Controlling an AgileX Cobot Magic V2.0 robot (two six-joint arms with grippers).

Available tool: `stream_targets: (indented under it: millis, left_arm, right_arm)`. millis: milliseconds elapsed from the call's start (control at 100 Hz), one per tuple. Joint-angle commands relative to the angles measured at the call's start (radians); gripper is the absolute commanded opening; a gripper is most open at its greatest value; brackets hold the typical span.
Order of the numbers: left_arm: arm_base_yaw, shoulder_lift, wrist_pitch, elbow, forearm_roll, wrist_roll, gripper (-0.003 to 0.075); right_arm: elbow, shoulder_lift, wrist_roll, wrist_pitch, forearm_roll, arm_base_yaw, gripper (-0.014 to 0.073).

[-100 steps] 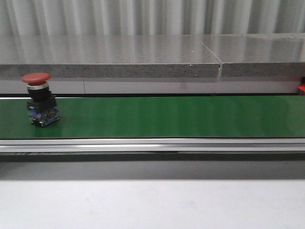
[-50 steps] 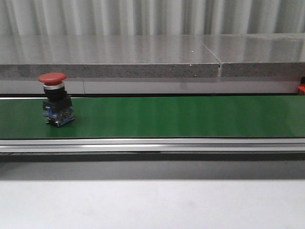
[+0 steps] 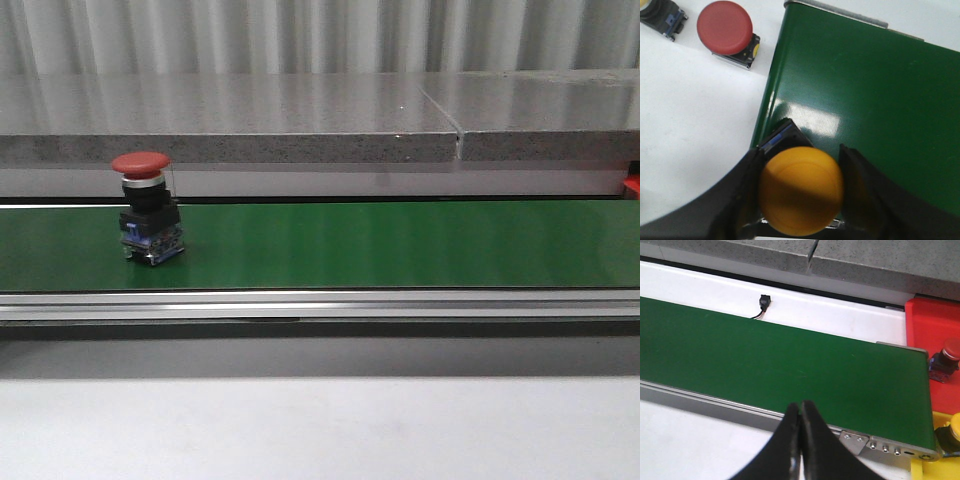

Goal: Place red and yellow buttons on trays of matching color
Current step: 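Lower the left gripper onto a yellow button and grasp it, then place the yellow button on the belt end and release it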

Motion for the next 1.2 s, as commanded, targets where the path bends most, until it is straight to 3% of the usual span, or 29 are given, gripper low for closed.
stream_targets:
  millis: [0, 150, 270, 370, 480, 530, 670, 930, 1190]
  left_arm:
    - [-0.007, -0.022, -0.042, -0.023, -0.029, 0.000, 0.0265]
    - [-0.007, -0.018, -0.070, -0.023, -0.051, 0.015, 0.0571]
    - [-0.020, -0.028, -0.109, -0.023, -0.059, 0.034, 0.0593]
    - [-0.044, -0.053, -0.141, -0.023, -0.068, 0.055, 0.0551]
    - [-0.091, -0.099, -0.182, -0.023, -0.068, 0.099, 0.0432]
    - [-0.114, -0.126, -0.203, -0.023, -0.065, 0.106, 0.0337]
    - [-0.179, -0.207, -0.229, -0.023, -0.063, 0.155, -0.0025]
    - [-0.271, -0.336, -0.237, 0.008, -0.061, 0.188, -0.0021]
    - [-0.367, -0.523, -0.333, 0.192, -0.061, 0.207, -0.0021]
  right_arm:
    - [-0.024, 0.003, -0.008, -0.061, 0.014, 0.000, -0.0068]
    - [-0.024, 0.003, -0.008, -0.061, 0.014, 0.000, -0.0068]
    - [-0.024, 0.003, -0.008, -0.061, 0.014, 0.000, -0.0068]
    - [-0.024, 0.003, -0.008, -0.061, 0.014, 0.000, -0.0068]
    - [-0.024, 0.003, -0.008, -0.061, 0.014, 0.000, -0.0068]
    - [-0.024, 0.003, -0.008, -0.061, 0.014, 0.000, -0.0068]
    - [-0.024, 0.003, -0.008, -0.061, 0.014, 0.000, -0.0068]
    - [-0.024, 0.003, -0.008, -0.061, 0.014, 0.000, -0.0068]
    - [-0.024, 0.003, -0.008, -0.061, 0.014, 0.000, -0.0068]
